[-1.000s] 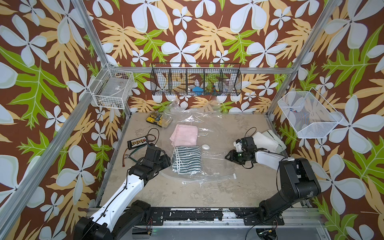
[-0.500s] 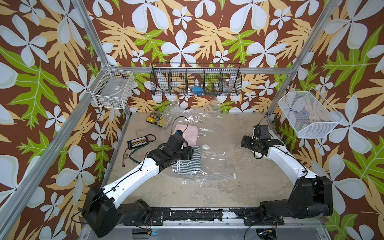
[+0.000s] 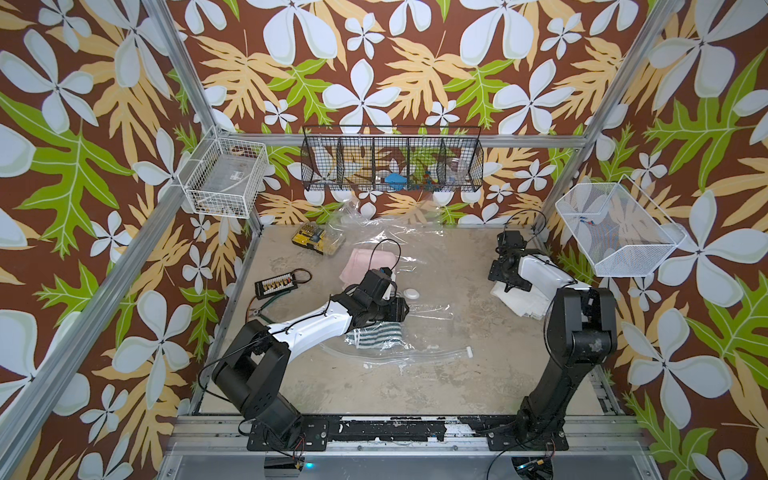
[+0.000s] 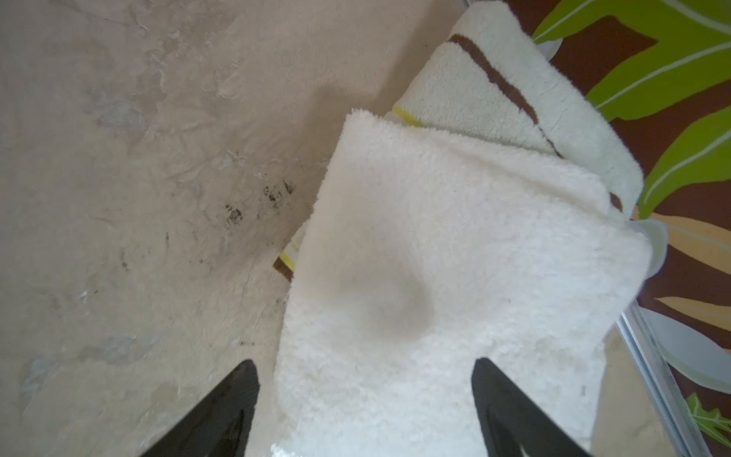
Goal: Place the folded towel into the vacuum bag
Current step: Move the towel in the vacuum bag.
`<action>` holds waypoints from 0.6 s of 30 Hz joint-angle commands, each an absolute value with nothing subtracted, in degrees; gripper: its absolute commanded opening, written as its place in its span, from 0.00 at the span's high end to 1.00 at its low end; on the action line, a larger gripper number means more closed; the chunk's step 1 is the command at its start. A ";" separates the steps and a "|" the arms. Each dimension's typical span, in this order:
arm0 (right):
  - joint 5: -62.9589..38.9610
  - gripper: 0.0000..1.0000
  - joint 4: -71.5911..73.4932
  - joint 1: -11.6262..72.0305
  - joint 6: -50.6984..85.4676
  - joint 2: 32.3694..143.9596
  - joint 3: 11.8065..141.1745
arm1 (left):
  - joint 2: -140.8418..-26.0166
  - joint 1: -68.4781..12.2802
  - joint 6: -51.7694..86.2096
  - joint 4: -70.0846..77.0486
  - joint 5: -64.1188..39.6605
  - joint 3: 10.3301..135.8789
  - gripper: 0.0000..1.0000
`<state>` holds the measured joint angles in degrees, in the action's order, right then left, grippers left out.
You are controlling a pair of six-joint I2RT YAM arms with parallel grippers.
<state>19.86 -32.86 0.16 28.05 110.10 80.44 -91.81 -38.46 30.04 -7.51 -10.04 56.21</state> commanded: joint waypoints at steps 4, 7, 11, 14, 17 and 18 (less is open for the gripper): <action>16.35 0.22 -35.14 0.18 29.82 116.51 81.31 | -93.14 -35.95 34.51 -0.07 -11.41 50.39 0.34; 15.20 0.36 -34.19 0.18 29.20 115.22 79.01 | -92.05 -35.07 34.35 -0.33 -11.52 47.55 0.34; 14.67 0.63 -32.51 0.19 27.73 109.86 76.00 | -91.06 -34.98 34.93 -0.23 -11.69 45.00 0.34; 13.00 0.77 -32.17 0.35 26.43 105.83 74.81 | -91.46 -34.98 35.63 -0.28 -11.76 43.56 0.34; 12.19 0.85 -32.53 2.64 24.78 101.94 74.52 | -91.80 -34.98 35.91 -1.20 -12.10 42.90 0.35; 12.55 0.86 -33.07 4.02 24.21 100.90 74.74 | -91.69 -34.98 36.18 -1.49 -12.36 42.68 0.35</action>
<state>14.48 -32.23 1.85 26.55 103.07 74.54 -91.33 -35.03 34.81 3.51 -11.44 43.44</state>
